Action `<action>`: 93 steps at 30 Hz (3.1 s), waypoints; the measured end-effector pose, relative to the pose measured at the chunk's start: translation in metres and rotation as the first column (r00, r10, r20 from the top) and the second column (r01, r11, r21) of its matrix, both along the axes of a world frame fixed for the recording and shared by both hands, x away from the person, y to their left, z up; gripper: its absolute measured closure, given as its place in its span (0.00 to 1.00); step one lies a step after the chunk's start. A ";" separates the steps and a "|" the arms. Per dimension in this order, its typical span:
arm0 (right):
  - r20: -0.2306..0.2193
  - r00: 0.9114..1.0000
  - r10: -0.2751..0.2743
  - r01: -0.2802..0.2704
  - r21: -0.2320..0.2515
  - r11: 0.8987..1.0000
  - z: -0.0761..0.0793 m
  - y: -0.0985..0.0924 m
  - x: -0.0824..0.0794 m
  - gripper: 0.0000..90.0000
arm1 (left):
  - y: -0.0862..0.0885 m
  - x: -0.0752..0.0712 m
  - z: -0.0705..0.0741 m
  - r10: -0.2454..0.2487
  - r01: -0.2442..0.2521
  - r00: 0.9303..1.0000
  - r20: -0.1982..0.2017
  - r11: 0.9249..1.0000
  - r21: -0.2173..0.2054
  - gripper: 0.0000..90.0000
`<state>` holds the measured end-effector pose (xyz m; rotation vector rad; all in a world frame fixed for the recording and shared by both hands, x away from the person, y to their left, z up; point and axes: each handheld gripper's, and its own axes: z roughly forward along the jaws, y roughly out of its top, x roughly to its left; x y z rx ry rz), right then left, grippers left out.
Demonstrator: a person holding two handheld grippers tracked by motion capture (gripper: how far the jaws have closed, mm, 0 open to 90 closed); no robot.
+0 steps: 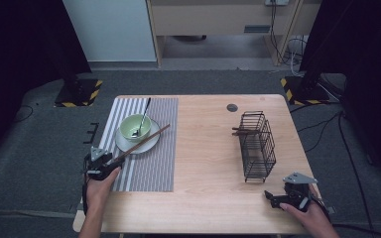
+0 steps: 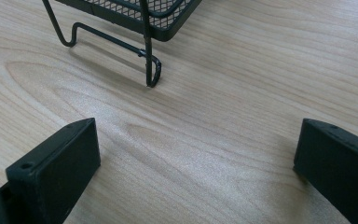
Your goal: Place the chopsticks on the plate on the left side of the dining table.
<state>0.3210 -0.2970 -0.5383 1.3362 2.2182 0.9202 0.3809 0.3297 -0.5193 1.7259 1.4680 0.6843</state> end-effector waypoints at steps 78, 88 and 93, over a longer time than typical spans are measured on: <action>-0.001 1.000 0.006 -0.006 -0.001 1.000 0.000 0.000 0.000 0.00 | 0.018 0.021 0.001 0.048 -0.048 0.998 -0.050 0.999 0.003 0.54; -0.001 1.000 0.006 -0.006 -0.001 1.000 0.000 0.000 0.000 0.00 | 0.020 0.023 0.006 0.045 -0.044 0.998 -0.049 0.999 0.021 0.54; -0.001 1.000 0.006 -0.006 -0.001 1.000 0.000 0.000 0.000 0.00 | 0.021 0.025 0.006 0.051 -0.050 0.997 -0.054 0.998 0.024 0.54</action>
